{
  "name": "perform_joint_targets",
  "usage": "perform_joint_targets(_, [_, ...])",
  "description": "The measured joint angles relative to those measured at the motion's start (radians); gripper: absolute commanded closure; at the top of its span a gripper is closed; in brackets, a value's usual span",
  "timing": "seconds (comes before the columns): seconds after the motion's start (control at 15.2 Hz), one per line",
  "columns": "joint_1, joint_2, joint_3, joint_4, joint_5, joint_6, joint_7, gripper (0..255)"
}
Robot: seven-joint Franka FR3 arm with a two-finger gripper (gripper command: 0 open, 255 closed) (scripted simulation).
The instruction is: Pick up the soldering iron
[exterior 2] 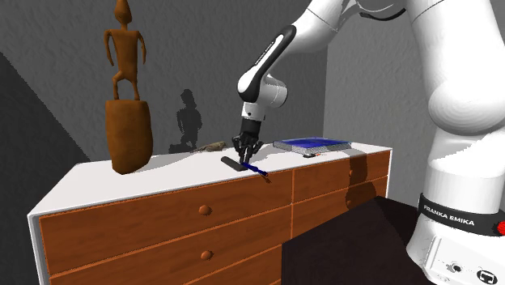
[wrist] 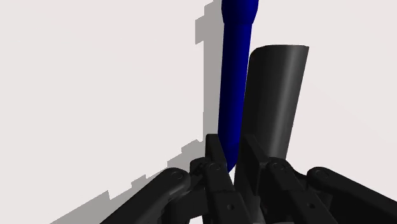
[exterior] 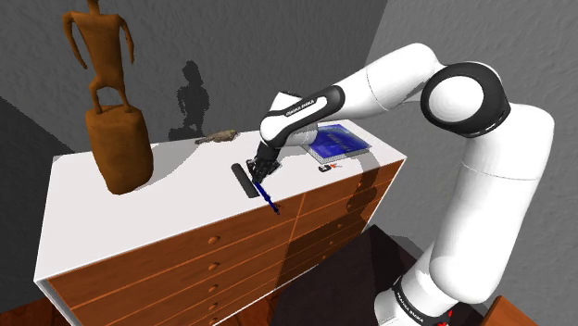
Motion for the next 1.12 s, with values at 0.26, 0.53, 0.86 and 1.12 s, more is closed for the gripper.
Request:
perform_joint_targets(0.26, [-0.003, 0.003, -0.003, 0.003, -0.001, -0.008, -0.002, 255])
perform_joint_targets(0.53, [-0.004, -0.024, -0.006, 0.014, -0.007, -0.049, 0.007, 255])
perform_joint_targets(0.86, [-0.004, -0.062, -0.008, 0.028, -0.013, -0.101, 0.019, 255])
perform_joint_targets(1.12, [-0.006, -0.096, -0.009, 0.046, -0.019, -0.152, 0.029, 255])
